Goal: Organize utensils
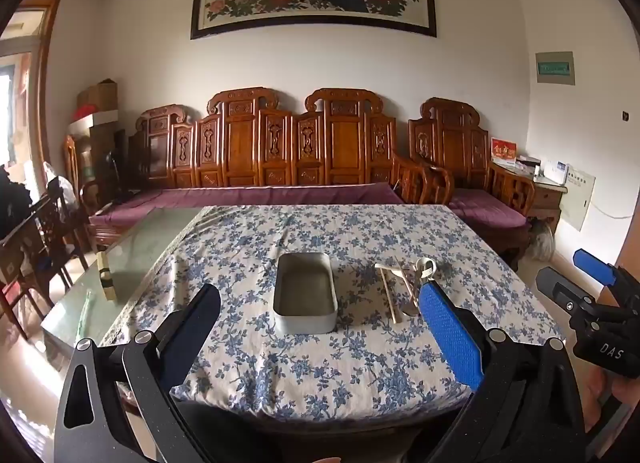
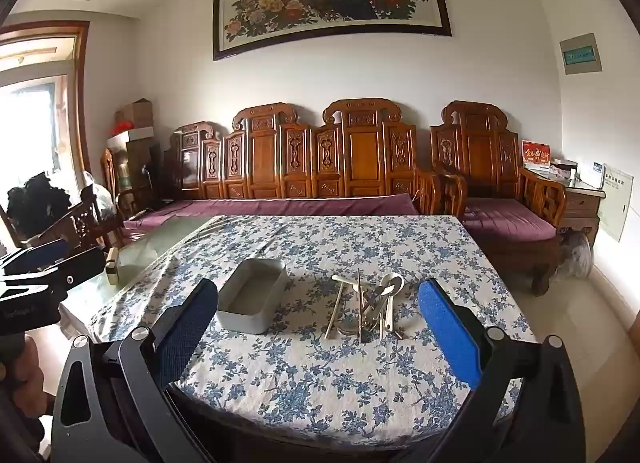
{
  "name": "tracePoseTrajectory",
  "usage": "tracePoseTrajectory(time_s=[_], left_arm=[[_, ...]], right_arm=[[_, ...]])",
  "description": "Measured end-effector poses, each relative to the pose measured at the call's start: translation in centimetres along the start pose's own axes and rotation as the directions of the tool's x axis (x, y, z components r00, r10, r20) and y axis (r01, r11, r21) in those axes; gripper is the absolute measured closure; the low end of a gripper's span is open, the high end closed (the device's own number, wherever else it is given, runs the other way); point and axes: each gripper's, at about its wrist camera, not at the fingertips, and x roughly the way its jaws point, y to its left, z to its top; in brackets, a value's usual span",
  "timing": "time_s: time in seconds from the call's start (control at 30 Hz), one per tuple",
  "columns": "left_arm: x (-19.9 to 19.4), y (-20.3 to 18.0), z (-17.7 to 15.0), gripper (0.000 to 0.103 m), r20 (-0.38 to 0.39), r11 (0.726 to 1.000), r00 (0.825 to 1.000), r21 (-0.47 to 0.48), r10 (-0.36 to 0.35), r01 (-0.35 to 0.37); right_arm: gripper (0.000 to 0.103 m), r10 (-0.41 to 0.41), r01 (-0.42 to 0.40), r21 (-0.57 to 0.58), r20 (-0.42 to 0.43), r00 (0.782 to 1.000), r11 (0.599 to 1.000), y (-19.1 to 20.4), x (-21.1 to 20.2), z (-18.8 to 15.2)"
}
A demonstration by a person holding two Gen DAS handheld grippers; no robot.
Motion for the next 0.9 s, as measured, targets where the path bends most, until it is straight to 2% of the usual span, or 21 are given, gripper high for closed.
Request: tracePoseTrajectory(time_s=[0.9], left_arm=[[0.02,-0.05,-0.01,0.006,-0.003,1.000,1.000,0.004,0.002,-0.002]], right_arm=[[0.003,-0.003,0.003,-0.005,-0.002,1.000,1.000,0.17,0.15,0.27]])
